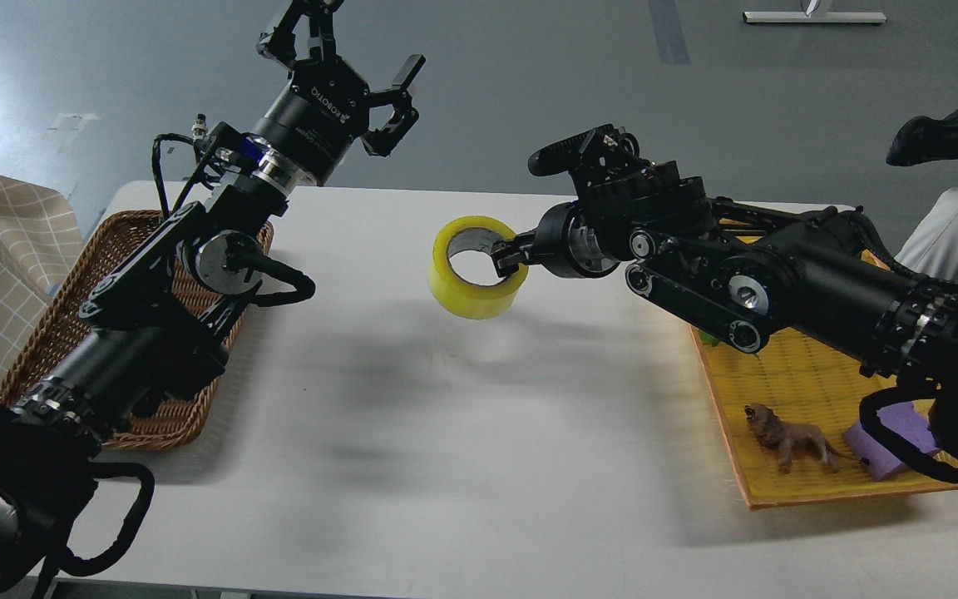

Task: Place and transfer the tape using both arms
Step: 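Carry the tape roll toward the table center and lower it, then set the tape roll down and release it from the right gripper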

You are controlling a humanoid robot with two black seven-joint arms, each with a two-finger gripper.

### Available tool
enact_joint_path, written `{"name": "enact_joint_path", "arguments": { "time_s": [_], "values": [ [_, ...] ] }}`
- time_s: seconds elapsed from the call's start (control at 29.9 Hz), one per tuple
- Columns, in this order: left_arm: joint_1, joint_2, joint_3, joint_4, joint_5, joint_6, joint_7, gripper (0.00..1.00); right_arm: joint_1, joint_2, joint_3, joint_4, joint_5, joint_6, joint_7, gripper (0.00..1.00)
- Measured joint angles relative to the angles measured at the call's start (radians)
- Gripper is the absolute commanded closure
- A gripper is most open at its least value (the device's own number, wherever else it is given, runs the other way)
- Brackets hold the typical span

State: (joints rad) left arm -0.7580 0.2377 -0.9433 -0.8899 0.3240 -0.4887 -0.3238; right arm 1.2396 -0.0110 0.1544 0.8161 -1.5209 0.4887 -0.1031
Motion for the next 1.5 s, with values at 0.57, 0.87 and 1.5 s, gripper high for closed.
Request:
{"name": "enact_joint_path", "arguments": {
  "time_s": [0.57,0.87,1.5],
  "values": [
    [0.001,-0.001,0.0,-0.003,0.0,0.0,0.001,0.02,-0.058,0.011,-0.04,-0.023,-0.005,0.0,-0.001,0.92],
    [0.002,0.003,0.0,-0.003,0.0,0.0,0.0,0.02,-0.063,0.011,-0.041,-0.051,-0.004,0.0,0.0,0.91],
    [0.001,0.0,0.001,-0.003,0.0,0.0,0.0,0.02,-0.092,0.011,-0.035,-0.028,0.005,0.0,0.0,0.9]
  ]
}}
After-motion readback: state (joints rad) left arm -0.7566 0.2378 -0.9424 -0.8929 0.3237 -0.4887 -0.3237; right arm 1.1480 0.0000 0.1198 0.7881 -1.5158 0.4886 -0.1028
